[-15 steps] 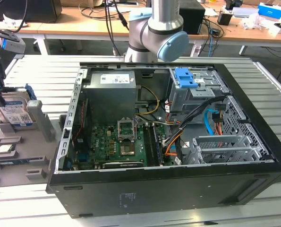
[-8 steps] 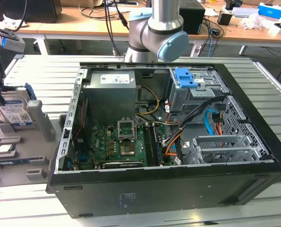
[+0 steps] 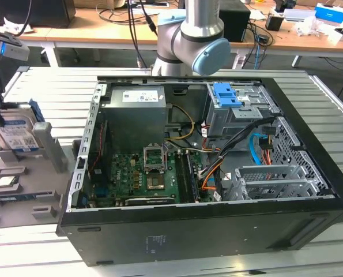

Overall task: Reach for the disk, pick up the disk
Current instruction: 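Pick up the disk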

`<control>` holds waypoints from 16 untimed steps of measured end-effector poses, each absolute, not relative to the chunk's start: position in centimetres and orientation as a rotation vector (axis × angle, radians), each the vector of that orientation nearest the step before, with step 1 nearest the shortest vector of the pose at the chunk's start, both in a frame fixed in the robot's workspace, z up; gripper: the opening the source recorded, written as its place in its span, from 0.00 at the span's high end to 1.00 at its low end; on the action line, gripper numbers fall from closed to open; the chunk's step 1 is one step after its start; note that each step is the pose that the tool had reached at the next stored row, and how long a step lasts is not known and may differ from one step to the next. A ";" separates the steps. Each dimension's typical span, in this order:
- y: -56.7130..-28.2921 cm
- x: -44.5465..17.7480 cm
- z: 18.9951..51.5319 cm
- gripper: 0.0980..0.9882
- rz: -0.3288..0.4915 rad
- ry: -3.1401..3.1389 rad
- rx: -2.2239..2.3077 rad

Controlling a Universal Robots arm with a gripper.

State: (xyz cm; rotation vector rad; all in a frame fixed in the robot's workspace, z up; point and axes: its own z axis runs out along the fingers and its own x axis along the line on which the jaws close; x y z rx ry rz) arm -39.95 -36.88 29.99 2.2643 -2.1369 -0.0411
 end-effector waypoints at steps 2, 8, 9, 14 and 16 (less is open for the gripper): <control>-36.9 -40.0 30.1 0.70 -0.041 -2.137 2.264; -36.9 -40.0 30.6 0.70 -0.041 -2.137 2.264; -36.9 -40.0 30.7 0.70 -0.041 -2.137 2.264; -36.9 -40.0 31.2 0.70 -0.041 -2.137 2.264; -36.9 -39.9 31.5 0.70 -0.041 -2.137 2.264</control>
